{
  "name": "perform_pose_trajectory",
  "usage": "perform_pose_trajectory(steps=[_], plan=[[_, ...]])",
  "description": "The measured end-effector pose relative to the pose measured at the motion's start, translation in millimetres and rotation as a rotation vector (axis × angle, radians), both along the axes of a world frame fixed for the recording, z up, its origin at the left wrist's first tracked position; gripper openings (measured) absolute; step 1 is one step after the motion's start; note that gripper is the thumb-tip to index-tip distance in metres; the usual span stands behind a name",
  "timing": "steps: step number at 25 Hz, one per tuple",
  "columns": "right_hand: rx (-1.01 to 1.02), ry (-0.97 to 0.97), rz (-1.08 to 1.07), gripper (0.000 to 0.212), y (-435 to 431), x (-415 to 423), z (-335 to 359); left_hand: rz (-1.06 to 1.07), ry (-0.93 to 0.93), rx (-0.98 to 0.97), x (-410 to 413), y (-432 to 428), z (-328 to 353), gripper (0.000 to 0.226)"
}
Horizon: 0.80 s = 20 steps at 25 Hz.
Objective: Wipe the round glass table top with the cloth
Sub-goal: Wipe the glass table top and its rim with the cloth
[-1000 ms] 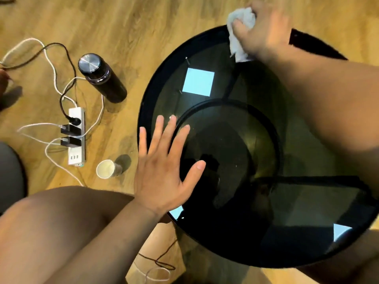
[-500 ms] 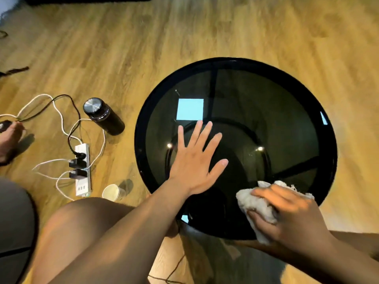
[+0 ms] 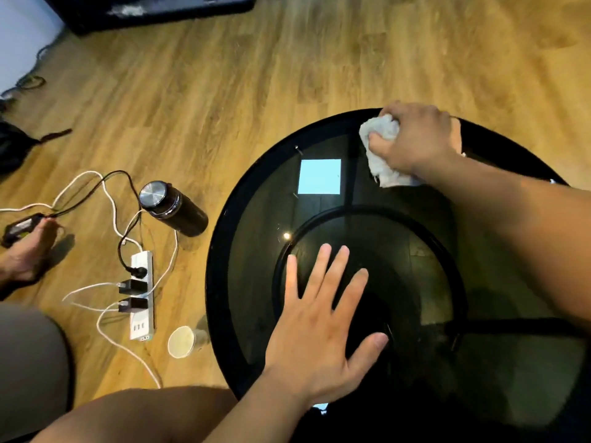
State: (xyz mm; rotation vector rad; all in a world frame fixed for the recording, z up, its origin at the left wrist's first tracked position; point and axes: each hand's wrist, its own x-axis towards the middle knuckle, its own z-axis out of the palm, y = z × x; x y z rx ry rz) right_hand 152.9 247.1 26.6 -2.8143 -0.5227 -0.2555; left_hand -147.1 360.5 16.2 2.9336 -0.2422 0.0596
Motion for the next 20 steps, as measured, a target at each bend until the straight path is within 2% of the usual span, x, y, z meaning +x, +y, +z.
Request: perform_pose_trajectory(steps=[2, 5, 8, 13, 15, 17, 20], plan=[[-0.021, 0.026, -0.079, 0.042, 12, 30, 3, 0.019, 0.005, -0.008, 2, -1, -1, 0.066], [-0.016, 0.091, -0.093, 0.043, 11, 15, 13, 0.036, 0.024, -0.013, 3, 0, 5, 0.067], [-0.016, 0.113, 0.020, 0.045, -25, -70, 20, 0.049, 0.064, 0.021, 4, 1, 10, 0.068], [0.001, 0.132, 0.166, 0.036, -145, -272, 24, 0.051, 0.101, 0.144, 0, -8, 14, 0.073], [0.014, 0.128, 0.183, 0.035, -173, -307, 22, 0.049, 0.095, 0.165, -1, -10, 13, 0.074], [0.019, 0.087, 0.183, 0.034, -170, -293, 21, 0.046, 0.079, 0.158, -2, -9, 12, 0.074], [-0.023, 0.080, 0.093, 0.038, -132, -209, 23, 0.025, 0.048, 0.105, -2, -9, 11, 0.073]])
